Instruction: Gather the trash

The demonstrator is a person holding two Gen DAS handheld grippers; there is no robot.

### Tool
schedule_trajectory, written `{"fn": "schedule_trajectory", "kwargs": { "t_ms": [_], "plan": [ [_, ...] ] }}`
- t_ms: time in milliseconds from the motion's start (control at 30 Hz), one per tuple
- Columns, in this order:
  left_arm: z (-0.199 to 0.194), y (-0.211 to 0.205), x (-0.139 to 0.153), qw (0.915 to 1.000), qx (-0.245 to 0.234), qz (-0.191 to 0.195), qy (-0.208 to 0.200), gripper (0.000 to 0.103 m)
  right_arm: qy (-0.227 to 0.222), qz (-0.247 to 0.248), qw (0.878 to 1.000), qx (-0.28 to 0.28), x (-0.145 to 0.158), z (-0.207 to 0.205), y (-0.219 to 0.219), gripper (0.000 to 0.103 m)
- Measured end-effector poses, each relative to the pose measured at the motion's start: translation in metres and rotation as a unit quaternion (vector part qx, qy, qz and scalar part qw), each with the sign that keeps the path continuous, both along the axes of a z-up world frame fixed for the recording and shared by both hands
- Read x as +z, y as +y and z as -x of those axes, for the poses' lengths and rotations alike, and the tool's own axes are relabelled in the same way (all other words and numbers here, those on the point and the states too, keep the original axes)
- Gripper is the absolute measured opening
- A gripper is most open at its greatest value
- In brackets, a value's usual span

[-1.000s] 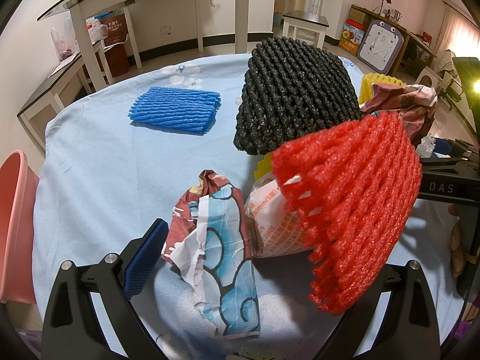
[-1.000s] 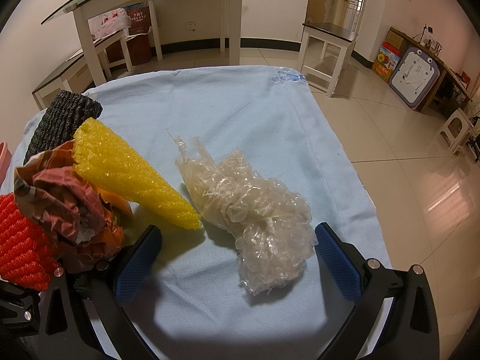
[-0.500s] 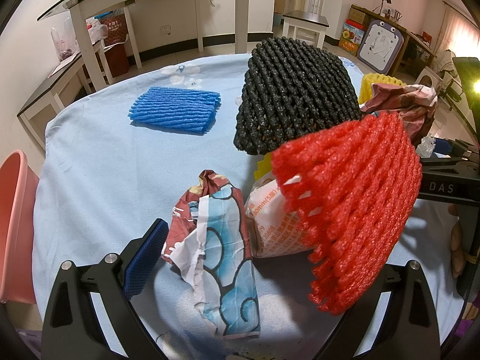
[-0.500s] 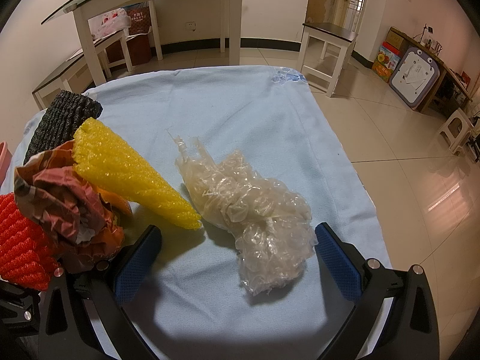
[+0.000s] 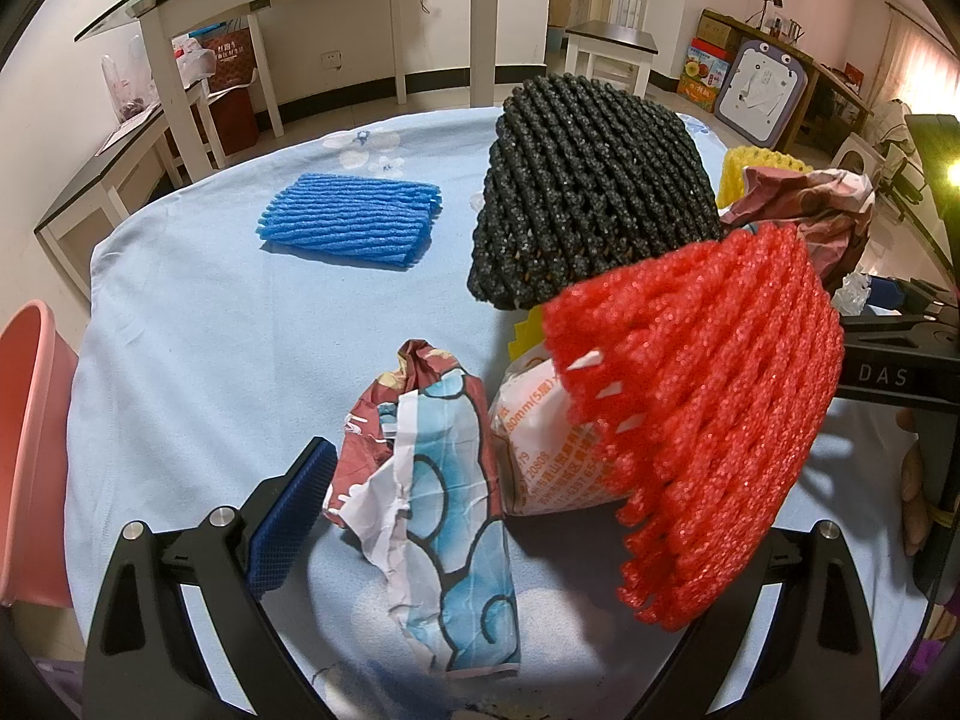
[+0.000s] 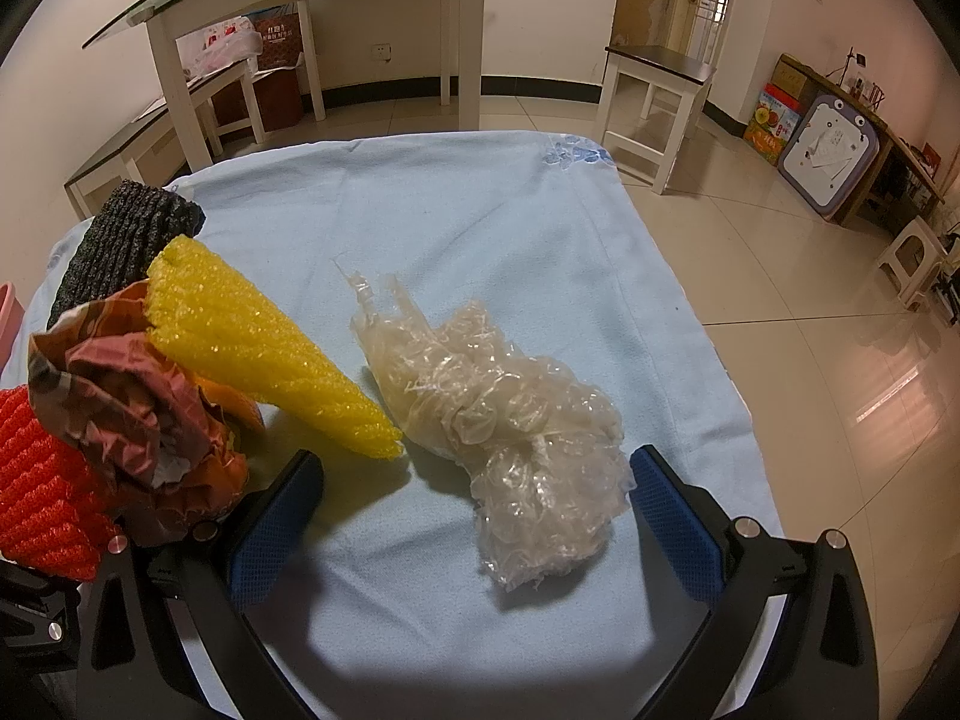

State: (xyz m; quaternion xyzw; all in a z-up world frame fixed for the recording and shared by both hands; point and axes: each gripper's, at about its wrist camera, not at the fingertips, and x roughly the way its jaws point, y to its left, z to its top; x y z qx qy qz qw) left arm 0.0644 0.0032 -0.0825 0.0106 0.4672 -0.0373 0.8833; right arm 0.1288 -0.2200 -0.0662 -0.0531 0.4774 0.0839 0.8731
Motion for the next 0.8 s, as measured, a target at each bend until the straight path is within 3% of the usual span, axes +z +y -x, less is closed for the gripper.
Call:
{"fn": "schedule_trajectory", "kwargs": {
  "t_ms": [800],
  "plan": [
    [-0.0001,-0.0003,0.0,1.0,0.0,0.0,0.0,0.097,0.0,0.0,1.0,0.0,0.0,0.0001,-0.0001,0.1]
  ]
}}
